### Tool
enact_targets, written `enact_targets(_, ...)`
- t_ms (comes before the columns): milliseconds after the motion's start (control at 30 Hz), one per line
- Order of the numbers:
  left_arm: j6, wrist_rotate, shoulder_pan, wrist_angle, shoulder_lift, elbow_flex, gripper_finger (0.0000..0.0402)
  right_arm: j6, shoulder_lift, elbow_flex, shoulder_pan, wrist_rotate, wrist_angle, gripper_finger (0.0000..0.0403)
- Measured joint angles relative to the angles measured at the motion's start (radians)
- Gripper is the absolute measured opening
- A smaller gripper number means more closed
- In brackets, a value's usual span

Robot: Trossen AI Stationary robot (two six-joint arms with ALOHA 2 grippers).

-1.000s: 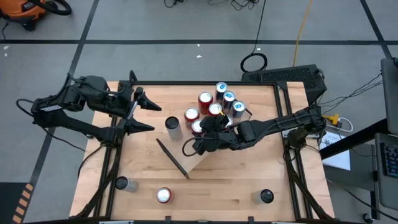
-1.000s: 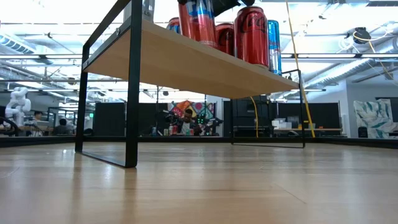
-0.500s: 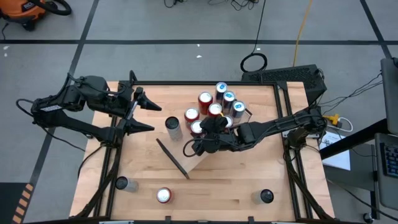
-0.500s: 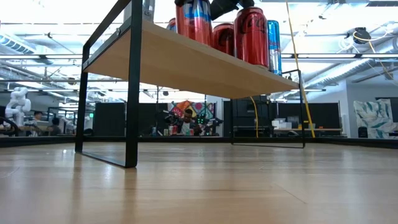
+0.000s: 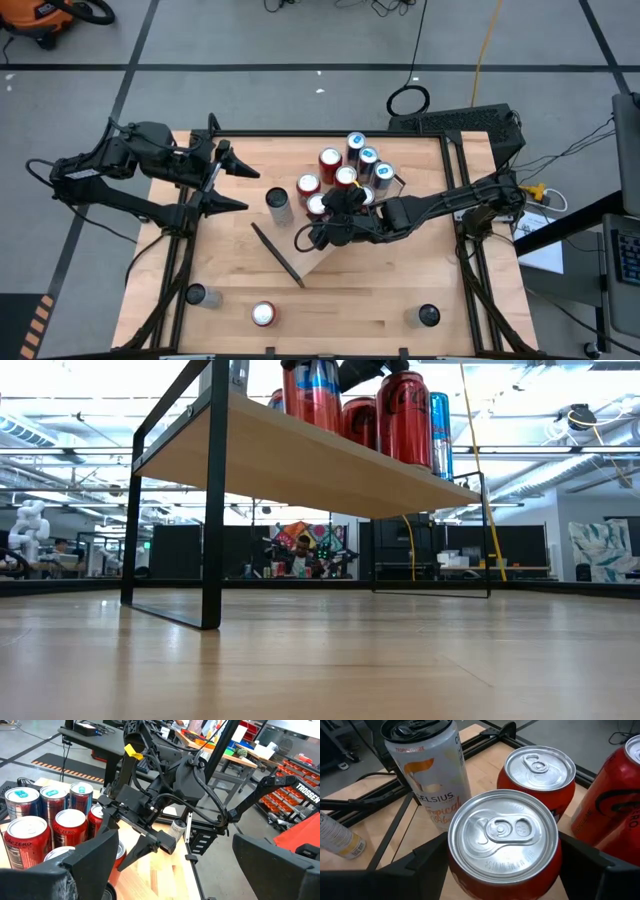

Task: Place canned beverage on shelf
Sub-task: Put the top orange soda can on the shelf

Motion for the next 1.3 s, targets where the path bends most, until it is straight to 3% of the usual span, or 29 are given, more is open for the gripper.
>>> enact_targets(200,0.0,0.0,0.0,0.0,0.0,0.0,0.0393,0.0,0.0,0.0,-0.002,-0.002,-0.001,0.0302)
enact_targets(1300,-0.001,0.0,0.0,0.0,0.0,0.0,0.0393,-0.01,0.001,0.0,-0.014,-0.03,-0.037,0.0302)
